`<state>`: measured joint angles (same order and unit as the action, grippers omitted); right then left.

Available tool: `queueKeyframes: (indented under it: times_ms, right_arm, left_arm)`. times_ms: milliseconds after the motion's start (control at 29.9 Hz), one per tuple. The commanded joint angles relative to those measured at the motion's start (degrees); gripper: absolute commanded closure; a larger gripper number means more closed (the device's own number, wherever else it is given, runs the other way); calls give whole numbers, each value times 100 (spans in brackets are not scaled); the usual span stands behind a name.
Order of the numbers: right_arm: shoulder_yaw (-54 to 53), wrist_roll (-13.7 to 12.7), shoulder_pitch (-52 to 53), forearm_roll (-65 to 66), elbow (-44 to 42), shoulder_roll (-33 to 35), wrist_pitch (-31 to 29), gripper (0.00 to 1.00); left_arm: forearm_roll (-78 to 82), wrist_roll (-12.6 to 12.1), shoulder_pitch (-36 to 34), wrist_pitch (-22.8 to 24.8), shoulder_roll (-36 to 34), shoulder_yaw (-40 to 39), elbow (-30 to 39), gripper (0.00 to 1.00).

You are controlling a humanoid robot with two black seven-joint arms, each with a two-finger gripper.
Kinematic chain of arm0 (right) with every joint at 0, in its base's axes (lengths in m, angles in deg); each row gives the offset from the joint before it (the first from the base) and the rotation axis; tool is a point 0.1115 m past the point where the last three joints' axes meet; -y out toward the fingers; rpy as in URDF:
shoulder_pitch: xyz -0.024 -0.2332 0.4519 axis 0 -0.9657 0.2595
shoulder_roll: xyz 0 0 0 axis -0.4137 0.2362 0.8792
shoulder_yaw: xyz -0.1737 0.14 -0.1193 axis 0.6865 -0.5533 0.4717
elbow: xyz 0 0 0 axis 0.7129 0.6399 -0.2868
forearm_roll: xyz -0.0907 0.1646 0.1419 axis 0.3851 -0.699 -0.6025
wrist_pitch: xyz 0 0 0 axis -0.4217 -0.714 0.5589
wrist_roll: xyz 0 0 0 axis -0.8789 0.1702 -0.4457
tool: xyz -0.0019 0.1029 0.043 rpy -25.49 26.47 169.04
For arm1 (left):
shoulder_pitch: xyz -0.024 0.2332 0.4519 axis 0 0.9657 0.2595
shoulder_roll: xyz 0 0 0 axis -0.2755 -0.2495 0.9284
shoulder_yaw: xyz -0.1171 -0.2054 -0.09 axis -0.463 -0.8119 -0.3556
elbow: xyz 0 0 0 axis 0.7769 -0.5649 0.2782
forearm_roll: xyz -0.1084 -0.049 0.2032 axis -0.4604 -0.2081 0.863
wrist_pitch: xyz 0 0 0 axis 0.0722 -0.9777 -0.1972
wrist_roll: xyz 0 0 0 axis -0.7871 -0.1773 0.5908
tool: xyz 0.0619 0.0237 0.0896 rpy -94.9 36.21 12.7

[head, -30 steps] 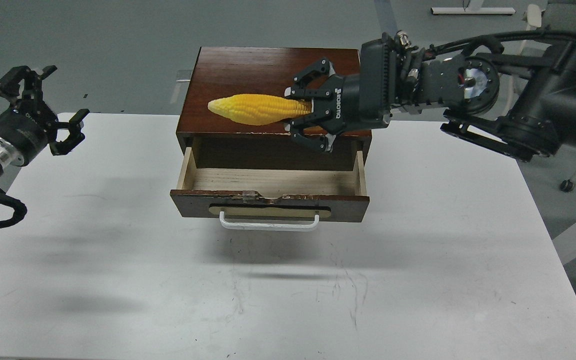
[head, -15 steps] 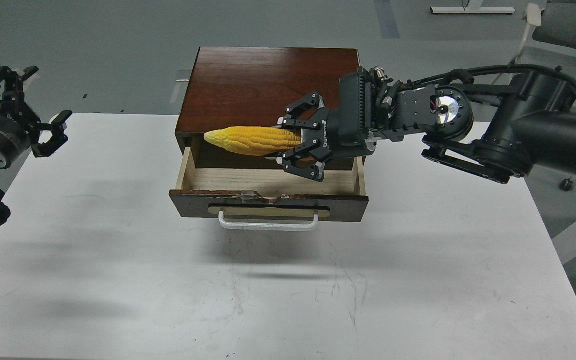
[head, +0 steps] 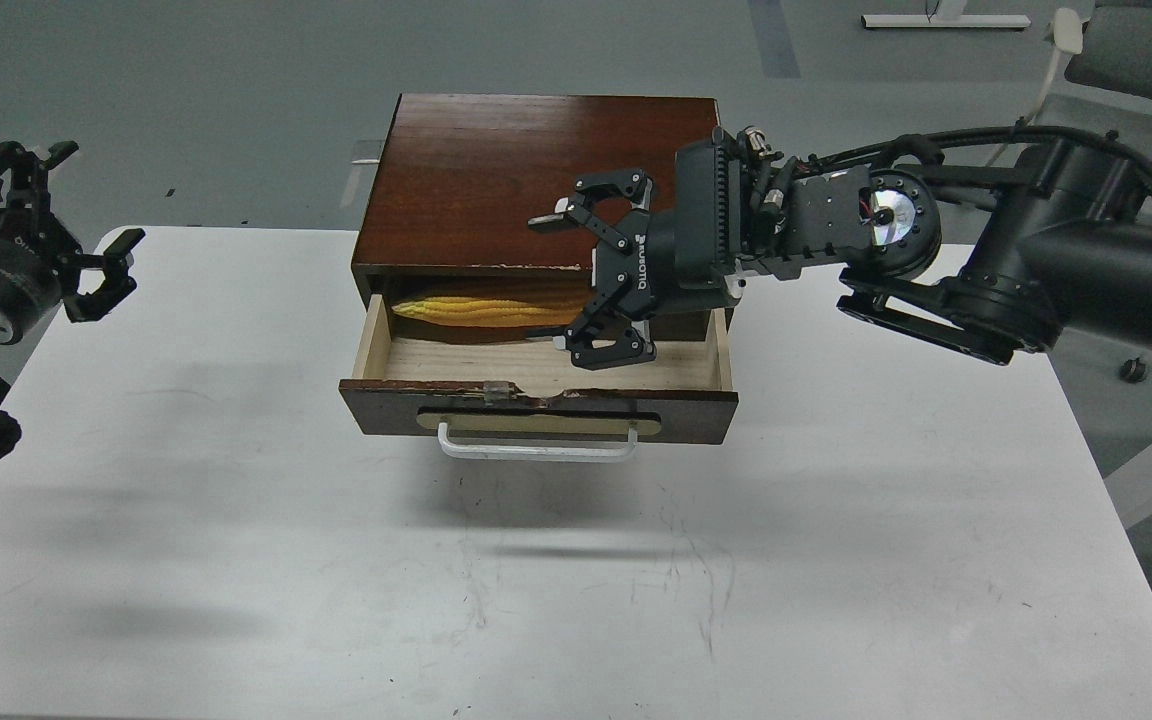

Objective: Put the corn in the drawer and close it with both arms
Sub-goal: 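Open the right gripper, release the corn, and raise the gripper away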

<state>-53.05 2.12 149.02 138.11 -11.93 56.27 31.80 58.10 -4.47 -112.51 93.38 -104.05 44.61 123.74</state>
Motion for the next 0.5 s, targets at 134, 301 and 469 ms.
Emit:
queueKeyframes:
  times_ms: [134, 301, 469]
  right_arm:
    - [-844, 0, 153, -1053, 50, 16, -297, 1]
    - [-897, -293, 750, -3835, 33, 296, -1517, 1]
    - [-888, -1137, 1059, -6714, -29, 938, -2793, 1]
  left_arm:
    - [-3, -8, 1, 0, 22, 0, -9, 2]
    - [-3, -8, 18, 0, 39, 0, -9, 2]
    - [5, -8, 10, 0, 30, 0, -9, 2]
